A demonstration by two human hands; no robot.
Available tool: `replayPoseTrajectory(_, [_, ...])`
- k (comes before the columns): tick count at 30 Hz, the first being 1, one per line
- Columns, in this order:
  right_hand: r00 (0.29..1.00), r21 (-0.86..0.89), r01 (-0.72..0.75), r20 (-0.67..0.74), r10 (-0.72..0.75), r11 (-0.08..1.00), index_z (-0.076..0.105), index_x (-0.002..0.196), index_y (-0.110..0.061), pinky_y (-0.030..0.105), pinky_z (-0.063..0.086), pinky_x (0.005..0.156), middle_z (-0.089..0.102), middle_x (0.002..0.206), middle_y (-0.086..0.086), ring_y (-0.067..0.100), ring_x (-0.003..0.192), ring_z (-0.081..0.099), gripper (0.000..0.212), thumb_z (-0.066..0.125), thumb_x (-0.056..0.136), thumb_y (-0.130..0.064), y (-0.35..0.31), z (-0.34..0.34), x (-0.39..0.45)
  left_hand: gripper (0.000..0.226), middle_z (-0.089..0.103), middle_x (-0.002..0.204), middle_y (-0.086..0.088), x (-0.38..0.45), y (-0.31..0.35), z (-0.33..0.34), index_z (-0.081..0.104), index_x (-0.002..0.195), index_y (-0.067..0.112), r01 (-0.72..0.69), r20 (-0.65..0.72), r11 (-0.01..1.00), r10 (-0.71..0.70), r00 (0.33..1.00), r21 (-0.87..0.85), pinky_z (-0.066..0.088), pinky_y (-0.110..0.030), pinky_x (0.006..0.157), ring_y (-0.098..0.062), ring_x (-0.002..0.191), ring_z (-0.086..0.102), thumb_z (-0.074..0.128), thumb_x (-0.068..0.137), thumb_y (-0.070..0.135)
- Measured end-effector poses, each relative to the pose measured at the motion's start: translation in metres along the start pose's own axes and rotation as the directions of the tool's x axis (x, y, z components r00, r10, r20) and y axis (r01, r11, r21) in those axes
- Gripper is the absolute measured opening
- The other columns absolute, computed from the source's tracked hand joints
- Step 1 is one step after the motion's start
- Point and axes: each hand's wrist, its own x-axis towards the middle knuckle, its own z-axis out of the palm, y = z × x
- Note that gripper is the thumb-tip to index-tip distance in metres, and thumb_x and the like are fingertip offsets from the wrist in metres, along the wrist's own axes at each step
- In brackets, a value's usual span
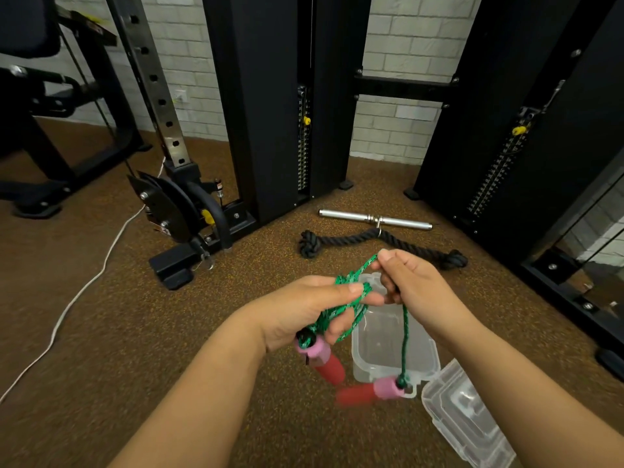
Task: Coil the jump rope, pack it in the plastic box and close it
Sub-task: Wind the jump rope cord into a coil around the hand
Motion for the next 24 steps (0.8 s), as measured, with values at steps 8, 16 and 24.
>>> replayPoseTrajectory(8, [0.991, -0.158, 0.009, 0.133, 0.012, 0.987, 0.063, 0.08, -0.022, 0.03, 0.038, 0.057, 0.044, 0.055, -0.005, 0.009, 0.052, 0.043, 0.03, 0.041, 0.099, -0.026, 0.017, 0.022, -0.005, 0.045, 0.042, 0.052, 0.006, 0.002, 0.005, -0.01, 0.063, 0.123, 0.006, -0.285, -0.265, 0.857, 0.182, 0.947, -0.429, 0.029, -0.024, 0.061, -0.008, 0.051, 0.036, 0.044, 0.095, 0.036])
replayPoseTrajectory(16, [0.95, -0.449, 0.161, 0.31, -0.016, 0.879, 0.062, 0.075, -0.031, 0.028, 0.037, 0.056, 0.047, 0.052, -0.012, 0.003, 0.051, 0.042, 0.027, 0.045, 0.097, -0.035, 0.017, 0.028, -0.018, 0.045, 0.073, 0.107, 0.001, 0.005, 0.007, -0.013, 0.058, 0.116, 0.036, -0.351, -0.538, 0.891, 0.153, 0.829, -0.287, 0.041, -0.035, 0.085, -0.017, 0.093, 0.06, 0.02, 0.099, 0.052])
replayPoseTrajectory(24, [0.894, -0.236, 0.337, 0.384, -0.231, 0.912, 0.065, 0.079, -0.022, 0.035, 0.053, 0.067, 0.066, 0.071, -0.001, 0.016, 0.077, 0.067, 0.022, 0.051, 0.095, -0.03, -0.014, 0.031, -0.031, 0.107, 0.062, 0.117, -0.022, 0.006, -0.019, -0.018, 0.064, 0.114, 0.034, 0.166, -0.479, 0.951, -0.022, 0.877, 0.26, 0.051, -0.047, 0.082, -0.031, 0.085, 0.061, 0.002, 0.056, 0.099])
